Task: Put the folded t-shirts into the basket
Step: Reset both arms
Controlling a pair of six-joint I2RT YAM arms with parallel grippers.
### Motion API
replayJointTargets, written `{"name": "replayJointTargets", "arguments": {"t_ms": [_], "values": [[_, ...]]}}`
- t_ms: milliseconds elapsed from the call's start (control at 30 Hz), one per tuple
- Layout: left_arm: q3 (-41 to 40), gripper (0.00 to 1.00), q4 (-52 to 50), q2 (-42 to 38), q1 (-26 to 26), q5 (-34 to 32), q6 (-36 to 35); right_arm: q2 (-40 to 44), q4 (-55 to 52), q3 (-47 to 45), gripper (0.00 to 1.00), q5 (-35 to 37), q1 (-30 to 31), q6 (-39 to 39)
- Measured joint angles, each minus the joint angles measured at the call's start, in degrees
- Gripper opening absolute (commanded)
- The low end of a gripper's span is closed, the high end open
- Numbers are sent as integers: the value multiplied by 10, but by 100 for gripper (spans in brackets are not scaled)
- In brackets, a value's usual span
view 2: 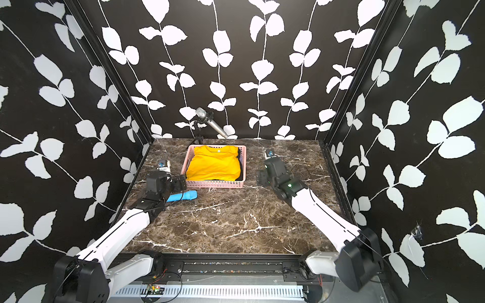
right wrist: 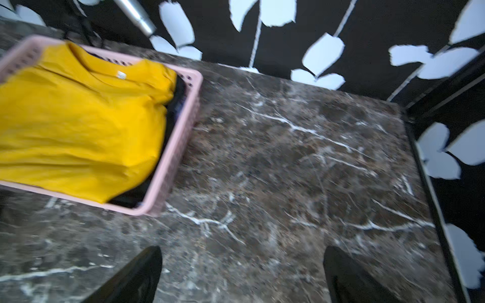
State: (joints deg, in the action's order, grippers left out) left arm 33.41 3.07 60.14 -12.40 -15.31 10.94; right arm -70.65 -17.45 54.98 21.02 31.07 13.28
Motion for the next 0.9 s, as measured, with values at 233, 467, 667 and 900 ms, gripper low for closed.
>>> {"name": "replayJointTargets", "arguments": {"t_ms": [233, 467, 667, 900], "values": [[-38, 98, 49, -6, 7, -83, -3, 96, 50, -152, 99, 121, -39, 4], [-53, 98, 124, 56, 7, -117, -19, 143, 135, -280, 99, 166, -97, 6], [-35, 98, 119, 104, 7, -118, -37, 150, 212, -302, 99, 181, -117, -24], [-72, 98, 201, 97, 7, -126, -83, 86, 353, -345, 99, 157, -156, -69]]}}
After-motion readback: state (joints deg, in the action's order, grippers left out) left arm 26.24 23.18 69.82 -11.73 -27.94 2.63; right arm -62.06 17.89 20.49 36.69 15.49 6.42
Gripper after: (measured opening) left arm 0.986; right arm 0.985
